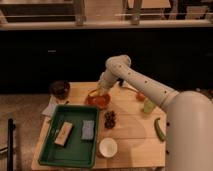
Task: Place banana in red bowl
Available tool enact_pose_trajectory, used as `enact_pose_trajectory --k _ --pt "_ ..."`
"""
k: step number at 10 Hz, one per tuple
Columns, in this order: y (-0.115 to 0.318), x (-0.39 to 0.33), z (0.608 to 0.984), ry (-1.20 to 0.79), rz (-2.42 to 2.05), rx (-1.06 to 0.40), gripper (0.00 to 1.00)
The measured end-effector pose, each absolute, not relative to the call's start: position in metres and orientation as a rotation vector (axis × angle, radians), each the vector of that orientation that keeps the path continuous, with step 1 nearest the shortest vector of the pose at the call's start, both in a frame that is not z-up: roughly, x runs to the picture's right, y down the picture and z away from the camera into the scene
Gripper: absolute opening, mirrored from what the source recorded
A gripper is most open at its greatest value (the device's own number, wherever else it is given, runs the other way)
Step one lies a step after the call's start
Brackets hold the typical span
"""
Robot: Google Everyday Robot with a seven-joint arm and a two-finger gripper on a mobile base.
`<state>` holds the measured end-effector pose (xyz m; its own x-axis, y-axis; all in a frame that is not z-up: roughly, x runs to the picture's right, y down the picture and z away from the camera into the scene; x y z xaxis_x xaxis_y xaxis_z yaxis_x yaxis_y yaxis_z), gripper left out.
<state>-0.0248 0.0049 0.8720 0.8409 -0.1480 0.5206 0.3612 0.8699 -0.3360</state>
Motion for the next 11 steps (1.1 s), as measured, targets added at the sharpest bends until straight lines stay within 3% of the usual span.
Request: enact_pose_trajectory --k 5,11 --pt "0.019 -0.036 0.862 -0.667 -0.224 -0.467 0.80" --pt "0.015 -0.039 0.866 -0.704 -0.201 -0.453 0.80"
